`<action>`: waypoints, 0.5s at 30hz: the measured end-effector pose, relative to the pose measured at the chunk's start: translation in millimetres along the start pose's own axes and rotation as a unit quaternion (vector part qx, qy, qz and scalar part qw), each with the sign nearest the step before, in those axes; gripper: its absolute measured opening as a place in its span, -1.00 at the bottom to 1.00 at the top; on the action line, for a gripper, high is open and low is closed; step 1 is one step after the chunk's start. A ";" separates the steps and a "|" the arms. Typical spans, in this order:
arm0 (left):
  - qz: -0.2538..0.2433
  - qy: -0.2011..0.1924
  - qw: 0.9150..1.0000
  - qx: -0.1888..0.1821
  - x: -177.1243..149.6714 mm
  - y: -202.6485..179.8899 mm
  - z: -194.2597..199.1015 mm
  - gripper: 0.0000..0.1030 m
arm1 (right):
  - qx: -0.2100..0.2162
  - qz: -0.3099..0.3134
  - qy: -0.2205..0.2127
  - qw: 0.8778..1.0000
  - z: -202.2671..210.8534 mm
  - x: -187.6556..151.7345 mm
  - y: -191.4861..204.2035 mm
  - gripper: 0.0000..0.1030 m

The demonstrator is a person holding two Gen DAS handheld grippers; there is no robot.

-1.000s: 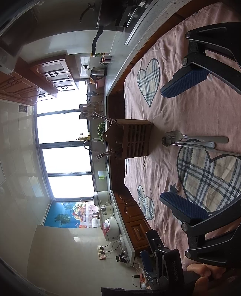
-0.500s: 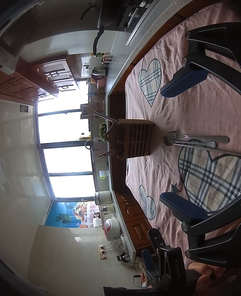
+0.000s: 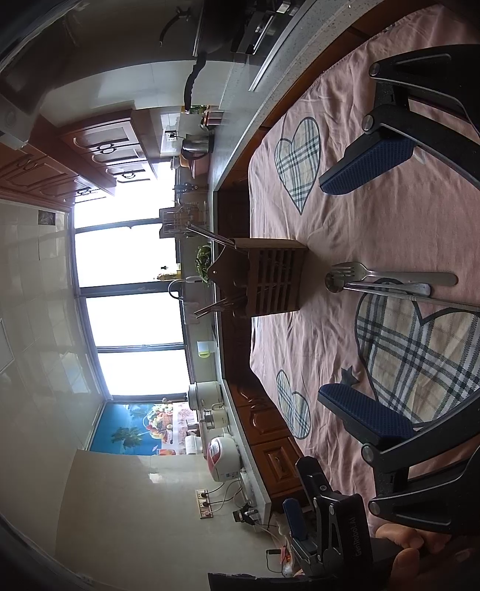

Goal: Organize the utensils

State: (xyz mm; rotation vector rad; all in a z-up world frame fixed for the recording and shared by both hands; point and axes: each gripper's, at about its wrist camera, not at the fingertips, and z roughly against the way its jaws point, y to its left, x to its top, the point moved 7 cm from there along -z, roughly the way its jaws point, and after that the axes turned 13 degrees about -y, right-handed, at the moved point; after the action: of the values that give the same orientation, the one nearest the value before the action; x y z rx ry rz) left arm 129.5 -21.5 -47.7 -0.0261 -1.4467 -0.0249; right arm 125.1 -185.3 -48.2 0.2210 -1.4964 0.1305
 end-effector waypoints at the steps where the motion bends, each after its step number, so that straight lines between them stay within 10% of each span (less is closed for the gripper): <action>1: 0.000 0.000 1.000 0.000 -0.1 -0.1 0.0 1.00 | 0.000 0.000 0.000 1.000 0.1 0.0 -0.1 1.00; 15: 0.001 0.010 1.000 -0.004 -2.4 -0.8 -9.4 1.00 | -0.003 -0.008 0.012 1.000 -7.6 -5.4 -6.8 1.00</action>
State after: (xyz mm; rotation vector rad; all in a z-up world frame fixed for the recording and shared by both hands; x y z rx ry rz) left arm 138.5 -22.6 -51.3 -0.0339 -1.4259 -0.0293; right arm 133.6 -190.0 -54.5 0.2251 -1.4705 0.1157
